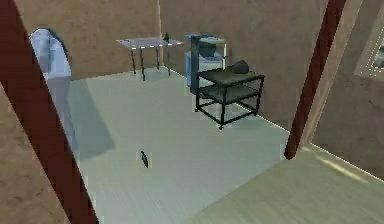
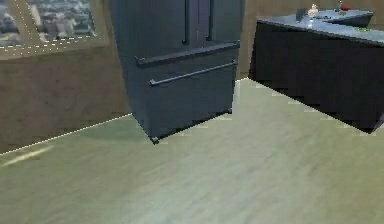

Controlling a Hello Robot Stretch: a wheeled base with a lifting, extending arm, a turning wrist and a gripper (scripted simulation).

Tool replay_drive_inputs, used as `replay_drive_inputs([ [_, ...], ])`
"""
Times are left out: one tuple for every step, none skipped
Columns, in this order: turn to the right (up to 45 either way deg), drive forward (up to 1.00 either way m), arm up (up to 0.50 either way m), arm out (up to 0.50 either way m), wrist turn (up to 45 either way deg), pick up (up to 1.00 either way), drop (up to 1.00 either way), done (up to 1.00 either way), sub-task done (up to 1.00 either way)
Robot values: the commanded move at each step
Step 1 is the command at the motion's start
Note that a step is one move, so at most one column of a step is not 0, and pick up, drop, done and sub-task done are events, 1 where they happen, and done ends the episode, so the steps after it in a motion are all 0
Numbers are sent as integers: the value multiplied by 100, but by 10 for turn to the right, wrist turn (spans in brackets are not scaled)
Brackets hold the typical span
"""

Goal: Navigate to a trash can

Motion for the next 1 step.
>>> replay_drive_inputs([
  [0, 100, 0, 0, 0, 0, 0, 0, 0],
])
